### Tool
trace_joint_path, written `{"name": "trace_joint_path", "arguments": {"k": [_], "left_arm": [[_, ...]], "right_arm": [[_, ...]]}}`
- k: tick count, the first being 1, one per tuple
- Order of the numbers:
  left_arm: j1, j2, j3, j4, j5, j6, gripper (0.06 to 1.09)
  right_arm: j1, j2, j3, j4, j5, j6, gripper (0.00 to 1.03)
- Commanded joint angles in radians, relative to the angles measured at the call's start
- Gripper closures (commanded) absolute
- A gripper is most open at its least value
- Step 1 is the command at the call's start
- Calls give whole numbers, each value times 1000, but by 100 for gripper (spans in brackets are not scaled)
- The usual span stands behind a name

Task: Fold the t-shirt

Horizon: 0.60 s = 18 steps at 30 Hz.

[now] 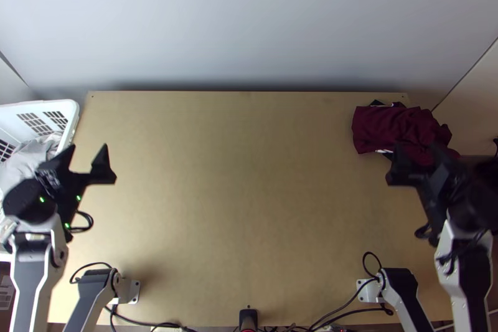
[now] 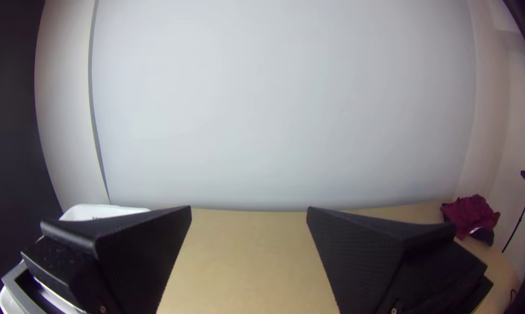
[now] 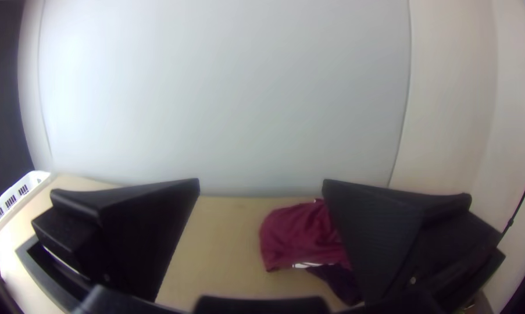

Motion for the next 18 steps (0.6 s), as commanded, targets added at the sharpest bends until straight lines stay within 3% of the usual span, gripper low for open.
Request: {"name": "trace_joint_path", "arguments": {"k": [1, 7, 13, 18], "left_arm": [[10, 245, 292, -74, 2, -70, 12], [8, 451, 498, -109, 0, -113, 12], [0, 702, 788, -228, 0, -99, 12], [-4, 827, 883, -233, -1, -67, 12]], "right_arm": [[39, 326, 293, -24, 9, 2, 5], [88, 544, 434, -12, 32, 1, 5], [151, 700, 561, -7, 88, -2, 5], [163, 774, 638, -10, 105, -6, 5]]}}
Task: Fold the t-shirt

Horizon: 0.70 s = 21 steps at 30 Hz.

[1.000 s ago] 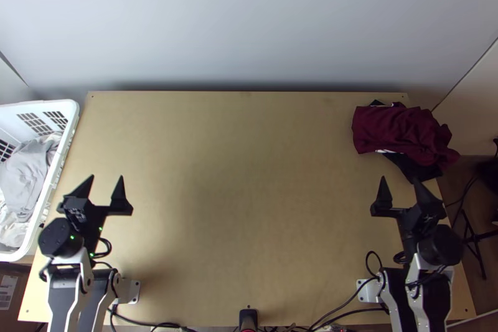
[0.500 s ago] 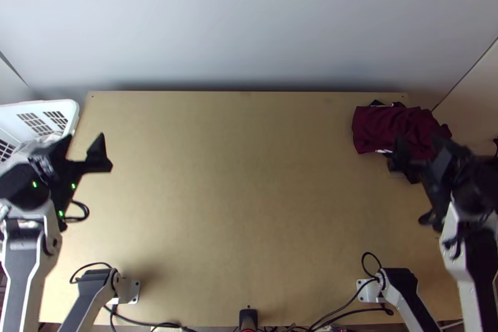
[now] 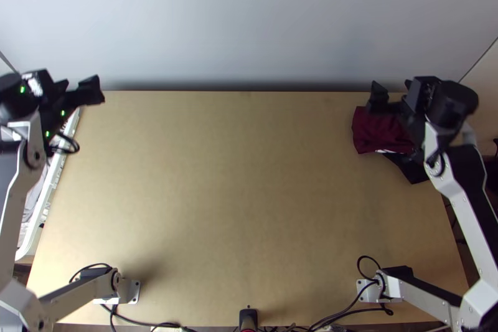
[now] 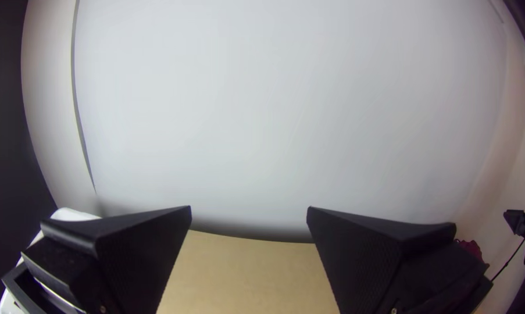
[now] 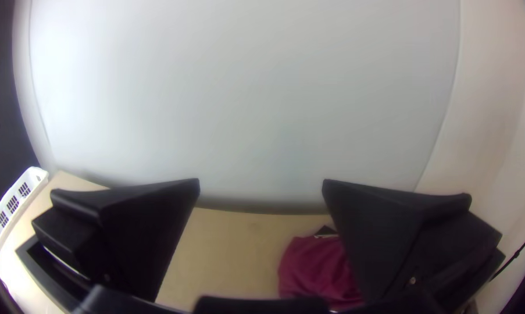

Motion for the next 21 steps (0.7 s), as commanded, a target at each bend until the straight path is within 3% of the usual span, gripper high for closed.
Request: {"name": "trace_joint_path", "arguments": {"k": [1, 11, 21], "left_arm": [[-7, 207, 184, -41, -3, 26, 12], [48, 241, 152, -40, -23, 22, 12], [349, 345, 141, -32, -23, 78, 12]], "right_arm": [[36, 137, 131, 0, 34, -7, 5], [89, 151, 150, -6, 71, -8, 5], [208, 158, 148, -58, 105, -2, 5]]}}
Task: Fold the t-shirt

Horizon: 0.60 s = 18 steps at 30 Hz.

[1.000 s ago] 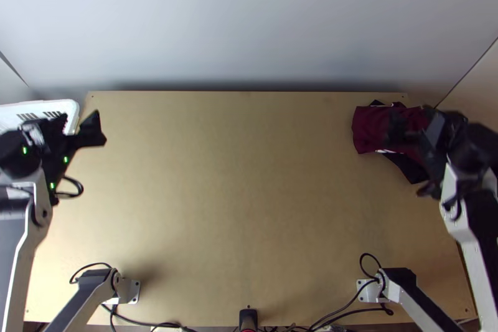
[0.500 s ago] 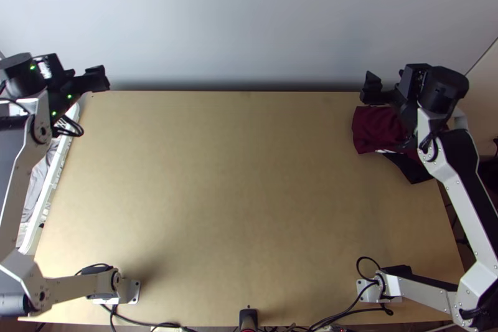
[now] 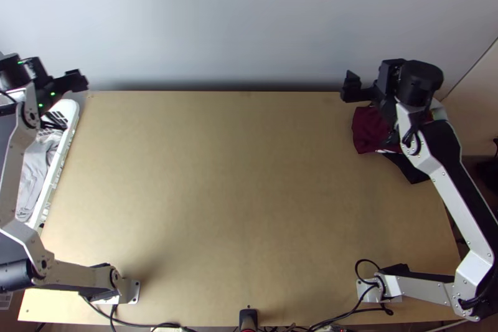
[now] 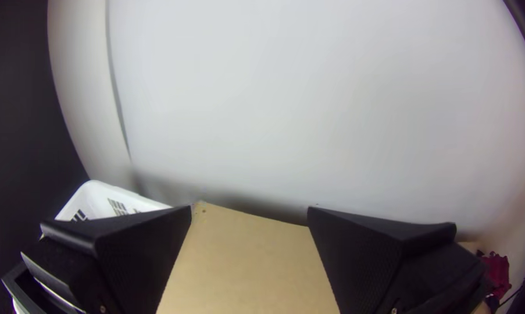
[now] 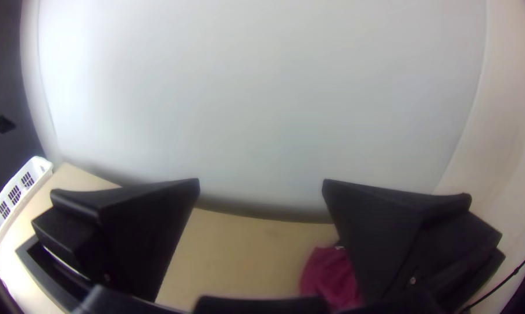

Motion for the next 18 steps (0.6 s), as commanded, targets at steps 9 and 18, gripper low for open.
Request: {"name": "trace_joint_path", "arguments": {"k": [9, 18], "left_arm": [[397, 212, -57, 156, 0, 140, 12], [512, 443, 70, 161, 10, 155, 12]], "right_arm": [[116, -23, -71, -103, 20, 54, 5], [127, -101, -212, -96, 21, 59, 5]]}}
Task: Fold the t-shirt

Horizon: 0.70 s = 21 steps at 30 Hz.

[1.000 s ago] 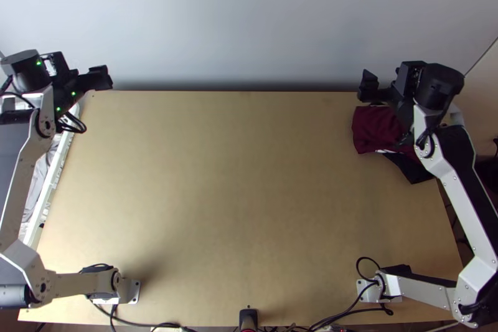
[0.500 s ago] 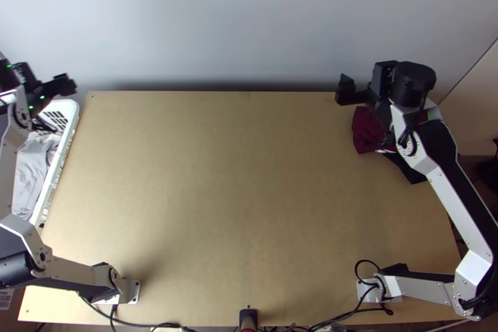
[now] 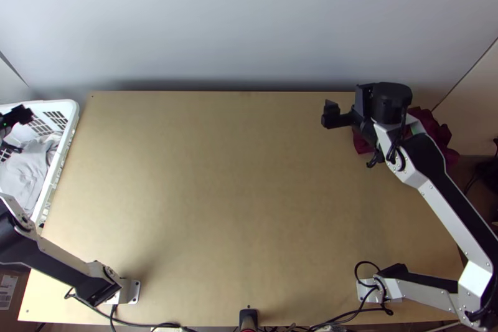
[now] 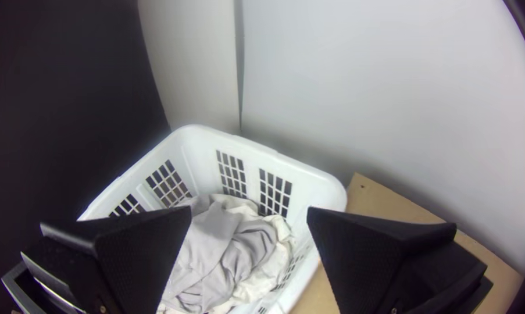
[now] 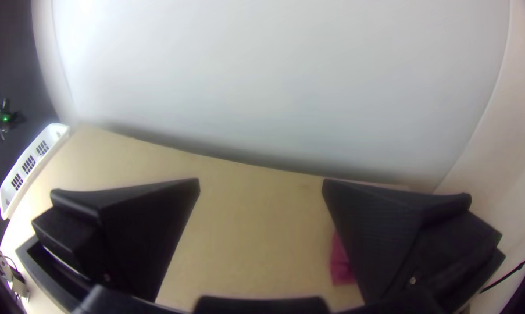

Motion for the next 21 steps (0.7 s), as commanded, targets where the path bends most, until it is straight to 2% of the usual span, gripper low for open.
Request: {"name": "trace_joint_path", "arguments": {"k": [1, 21], "left_arm": [[90, 179, 101, 15, 10, 20, 12], [87, 665, 598, -108, -17, 113, 12]], "right_arm": [[9, -54, -100, 1, 4, 2, 5], [-20, -74, -198, 3, 27, -28, 5]]}}
